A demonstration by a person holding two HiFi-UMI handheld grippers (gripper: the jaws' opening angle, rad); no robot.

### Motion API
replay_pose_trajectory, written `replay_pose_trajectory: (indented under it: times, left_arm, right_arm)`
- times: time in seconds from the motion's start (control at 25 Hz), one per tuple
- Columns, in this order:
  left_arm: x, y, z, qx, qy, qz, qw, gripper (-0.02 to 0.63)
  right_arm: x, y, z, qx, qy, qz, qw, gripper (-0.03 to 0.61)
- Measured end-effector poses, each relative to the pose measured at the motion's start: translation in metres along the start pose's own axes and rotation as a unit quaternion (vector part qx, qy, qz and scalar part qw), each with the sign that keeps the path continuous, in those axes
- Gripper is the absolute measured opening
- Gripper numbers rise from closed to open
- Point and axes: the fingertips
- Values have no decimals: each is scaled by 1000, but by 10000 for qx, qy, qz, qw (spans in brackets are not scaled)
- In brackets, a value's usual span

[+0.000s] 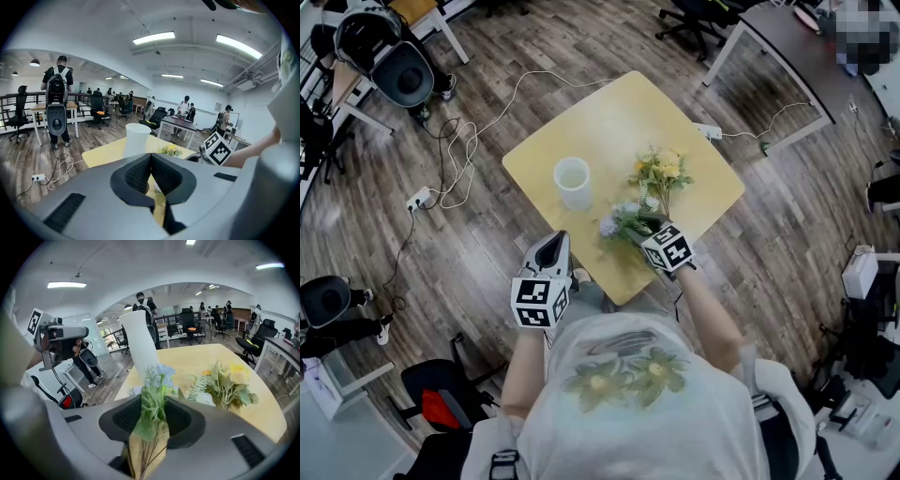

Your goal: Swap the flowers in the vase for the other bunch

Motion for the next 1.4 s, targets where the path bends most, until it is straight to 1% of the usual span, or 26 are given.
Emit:
replay_pose_trajectory:
  times: [0.04,0.12,0.24,0.4,0.6,0.76,1.16,1.4]
  left_arm:
    - [1,0,0,-3,0,-4,10000,17]
    - [2,0,-1,-6,-6,-11,10000,18]
    - [1,-3,-1,-1,-8,-20,10000,17]
    - [1,-4,-1,-4,-15,-43,10000,17]
    - [1,-5,1,-19,-44,-86,10000,18]
    - [1,-5,3,-20,-58,-113,9999,18]
    - [8,-7,4,46,-54,-113,9999,18]
    - [16,-11,4,91,2,-50,9999,18]
  right_arm:
    - [0,1,2,-27,11,-48,10000,153]
    - [0,6,6,-95,38,-111,9999,165]
    - [-3,19,16,-277,33,-139,9995,173]
    - [-10,43,37,-660,-111,-243,9975,173]
    - [-38,72,66,-1137,-284,-593,9913,173]
    - [-57,87,80,-1342,-413,-831,9866,175]
    - [-94,92,90,-1382,-543,-1306,9803,202]
    - [-122,85,94,-1266,-687,-1506,9780,219]
Point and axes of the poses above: the fingertips, and each gripper's own axes: y backward along the fingers, x to its left, z out of its top, and after that the axes turned 5 degrees about -z, right-handed
